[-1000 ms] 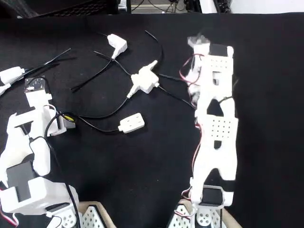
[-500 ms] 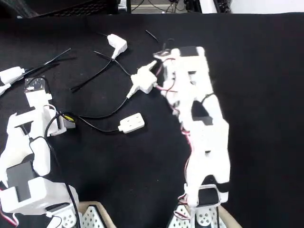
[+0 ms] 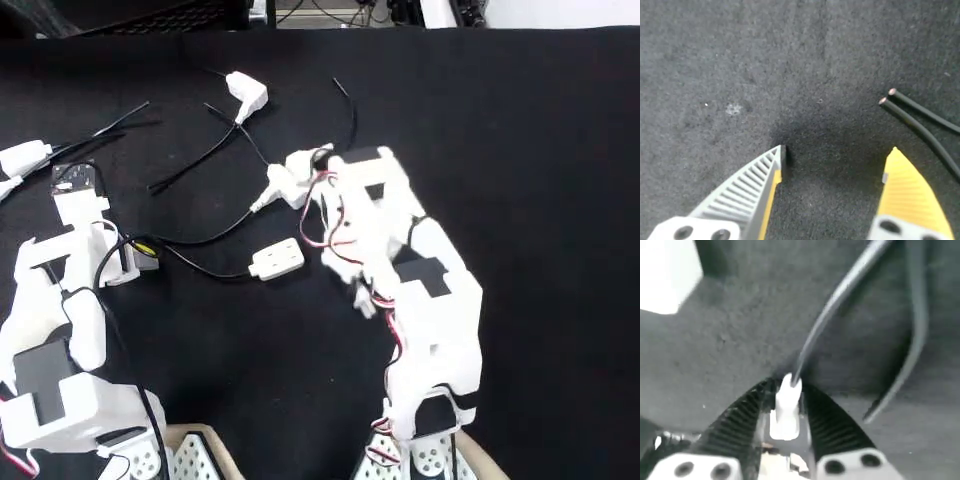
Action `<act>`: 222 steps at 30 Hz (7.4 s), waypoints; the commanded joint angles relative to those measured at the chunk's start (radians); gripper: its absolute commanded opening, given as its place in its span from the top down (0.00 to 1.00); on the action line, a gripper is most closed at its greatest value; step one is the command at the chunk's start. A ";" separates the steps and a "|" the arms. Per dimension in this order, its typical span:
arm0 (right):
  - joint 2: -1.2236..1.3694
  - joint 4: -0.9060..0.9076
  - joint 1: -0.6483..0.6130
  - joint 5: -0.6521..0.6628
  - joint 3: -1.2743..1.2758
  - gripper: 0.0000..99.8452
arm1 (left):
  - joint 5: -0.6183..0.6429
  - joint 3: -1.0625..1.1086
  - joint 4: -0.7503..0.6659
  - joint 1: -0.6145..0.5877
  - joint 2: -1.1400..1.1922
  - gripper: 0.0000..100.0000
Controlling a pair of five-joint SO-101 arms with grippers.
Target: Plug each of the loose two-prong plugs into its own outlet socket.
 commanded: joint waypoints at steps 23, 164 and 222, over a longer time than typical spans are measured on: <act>-0.148 0.126 0.002 0.026 -0.088 0.85 | 0.008 0.007 -0.005 -0.005 -0.014 0.68; 0.067 0.163 -0.060 -0.048 -0.745 0.99 | 0.061 0.065 -0.005 0.225 -0.261 0.68; -0.025 0.158 -0.206 -0.626 -0.843 0.99 | 0.325 0.780 -0.753 0.679 -0.977 0.68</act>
